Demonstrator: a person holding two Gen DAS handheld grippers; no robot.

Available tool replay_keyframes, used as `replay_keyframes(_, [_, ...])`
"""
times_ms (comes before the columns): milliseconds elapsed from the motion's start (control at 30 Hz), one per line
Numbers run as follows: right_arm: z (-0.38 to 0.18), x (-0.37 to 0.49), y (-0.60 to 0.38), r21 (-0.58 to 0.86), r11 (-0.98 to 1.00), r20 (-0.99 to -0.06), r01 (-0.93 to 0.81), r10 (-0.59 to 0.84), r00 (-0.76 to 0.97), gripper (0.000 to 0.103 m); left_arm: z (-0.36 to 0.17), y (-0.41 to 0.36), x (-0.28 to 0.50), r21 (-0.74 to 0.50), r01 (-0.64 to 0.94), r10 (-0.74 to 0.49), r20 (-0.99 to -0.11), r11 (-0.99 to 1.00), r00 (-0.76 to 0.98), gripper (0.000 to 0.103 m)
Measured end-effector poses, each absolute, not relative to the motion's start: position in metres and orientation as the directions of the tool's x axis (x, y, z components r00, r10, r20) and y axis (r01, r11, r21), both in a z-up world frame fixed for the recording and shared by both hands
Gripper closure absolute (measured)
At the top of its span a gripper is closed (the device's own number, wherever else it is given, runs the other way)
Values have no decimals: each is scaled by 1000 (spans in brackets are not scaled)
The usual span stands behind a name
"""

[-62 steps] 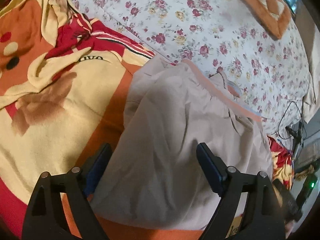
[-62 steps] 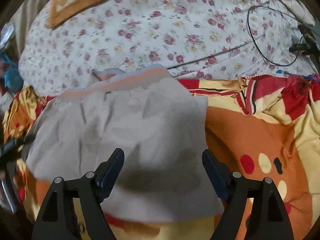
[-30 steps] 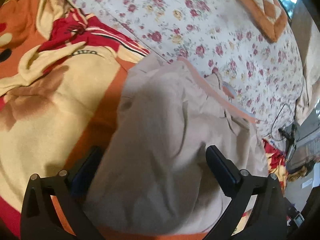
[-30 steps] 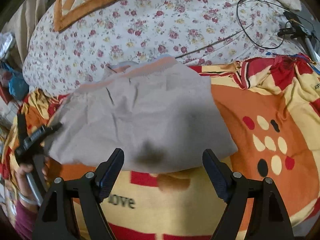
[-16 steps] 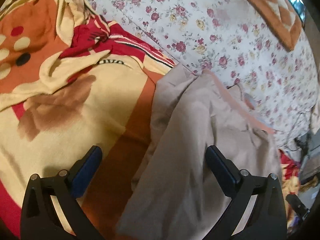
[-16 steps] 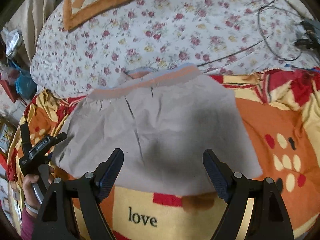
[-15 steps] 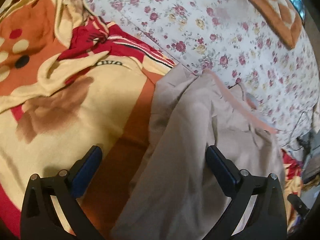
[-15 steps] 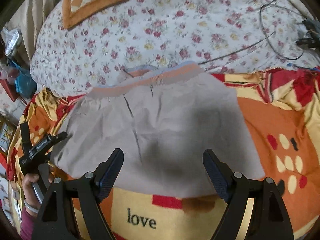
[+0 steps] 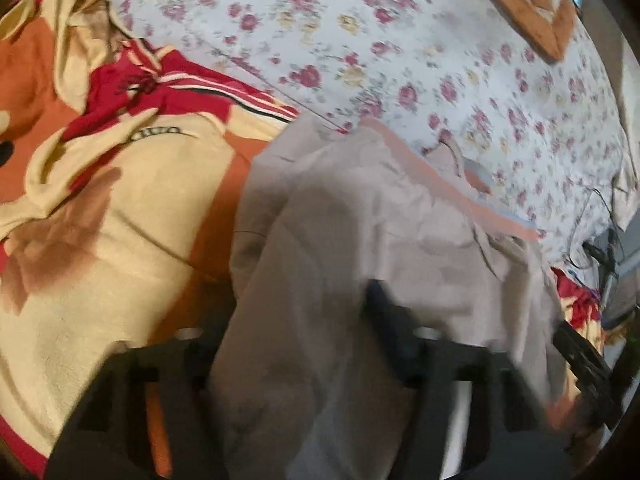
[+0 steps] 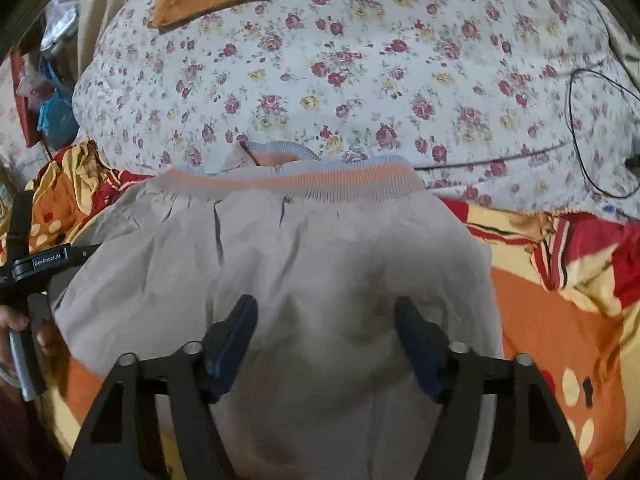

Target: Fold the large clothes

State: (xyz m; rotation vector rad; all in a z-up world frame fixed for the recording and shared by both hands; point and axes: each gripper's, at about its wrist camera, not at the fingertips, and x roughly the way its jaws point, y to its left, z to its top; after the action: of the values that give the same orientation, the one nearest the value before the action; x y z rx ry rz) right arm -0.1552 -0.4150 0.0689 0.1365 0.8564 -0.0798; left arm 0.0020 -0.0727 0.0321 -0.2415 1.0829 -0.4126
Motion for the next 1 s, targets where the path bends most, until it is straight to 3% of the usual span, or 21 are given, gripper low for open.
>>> replay_keyframes(33, [66, -152, -418, 101, 986, -762, 129, -7, 648, 35, 33, -74, 3, -419, 206, -467, -800, 884, 378, 84])
replay_keyframes(233, [83, -159, -425, 124, 984, -704, 125, -1, 710, 33, 42, -79, 1, -377, 218, -434, -823, 900, 365, 95])
replay_keyframes(500, [84, -161, -450, 145, 967, -726, 207, -39, 687, 30, 98, -98, -15, -409, 271, -486, -791, 872, 371, 98])
replay_keyframes(667, [60, -154, -464, 49, 956, -800, 288, -135, 585, 31, 137, -136, -28, -448, 354, -558, -761, 821, 331, 99])
replay_keyframes(1000, [57, -200, -543, 285, 830, -780, 480, -90, 619, 30, 166, -270, -68, -464, 539, -651, -725, 703, 225, 100])
